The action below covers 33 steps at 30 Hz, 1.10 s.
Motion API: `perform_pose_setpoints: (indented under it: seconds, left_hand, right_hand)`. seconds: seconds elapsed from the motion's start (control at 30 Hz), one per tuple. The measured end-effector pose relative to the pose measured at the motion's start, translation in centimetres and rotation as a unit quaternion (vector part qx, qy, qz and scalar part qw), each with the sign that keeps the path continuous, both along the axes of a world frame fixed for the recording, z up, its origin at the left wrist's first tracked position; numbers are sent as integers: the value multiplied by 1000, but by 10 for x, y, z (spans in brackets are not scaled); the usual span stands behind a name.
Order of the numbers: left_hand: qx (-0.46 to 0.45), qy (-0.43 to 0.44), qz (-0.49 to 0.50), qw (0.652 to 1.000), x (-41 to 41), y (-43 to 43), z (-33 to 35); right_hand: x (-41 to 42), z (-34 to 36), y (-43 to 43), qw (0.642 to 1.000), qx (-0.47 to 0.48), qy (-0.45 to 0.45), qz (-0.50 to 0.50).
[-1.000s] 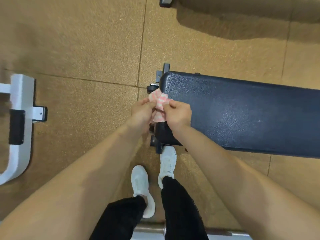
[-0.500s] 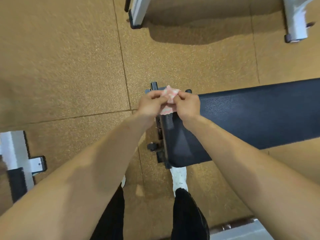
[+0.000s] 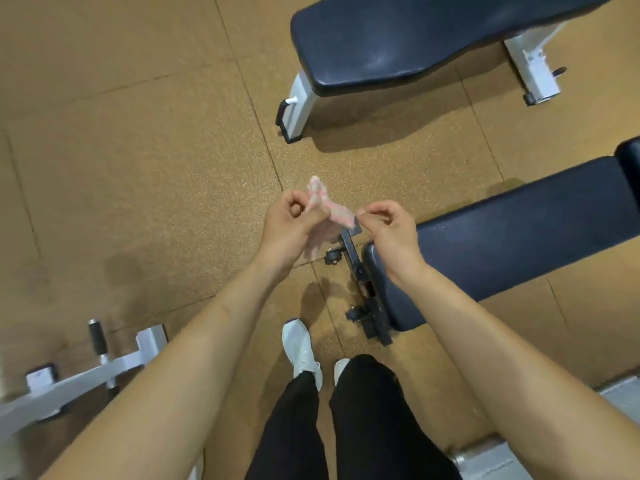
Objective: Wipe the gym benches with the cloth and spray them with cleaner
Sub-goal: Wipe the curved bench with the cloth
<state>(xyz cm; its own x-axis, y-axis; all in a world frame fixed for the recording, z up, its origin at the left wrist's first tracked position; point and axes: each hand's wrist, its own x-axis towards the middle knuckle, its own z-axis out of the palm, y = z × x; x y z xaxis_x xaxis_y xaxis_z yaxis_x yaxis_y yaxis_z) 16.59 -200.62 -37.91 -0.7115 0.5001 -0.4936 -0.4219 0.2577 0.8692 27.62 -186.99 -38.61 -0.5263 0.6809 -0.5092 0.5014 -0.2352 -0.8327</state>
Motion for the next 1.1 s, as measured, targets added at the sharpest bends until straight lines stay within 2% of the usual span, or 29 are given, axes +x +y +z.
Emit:
perform_pose_setpoints:
  seconds: [0.17,0.23,0.37,0.6,0.87,1.0,1.1]
  left_hand:
    - [41,19,-67,997,-36,0,90]
    - [50,6,-80,995,-49,7,112]
    - [29,18,-91,995,-81,29,131]
    - [-91,70,-118,986,-152,91,125]
    - [-114,41,-197,973,-244,184,107]
    - [-117,45,-223,967,-285,233,85]
    - [-137,86,-263,951,-318,266,57]
  right_hand:
    - [-31,67,5,973,-94,104,182]
    - [-45,82,10,962,-130,121,206]
    - [-69,95,26,973,-147,128,123]
    - [-113,93,102,954,-242,162,-68]
    - [-185,78,196,918,-344,123,-151]
    - [-227,55,240,937,-292,69,-180]
    - [-256,32,272,971,-205,0,-124]
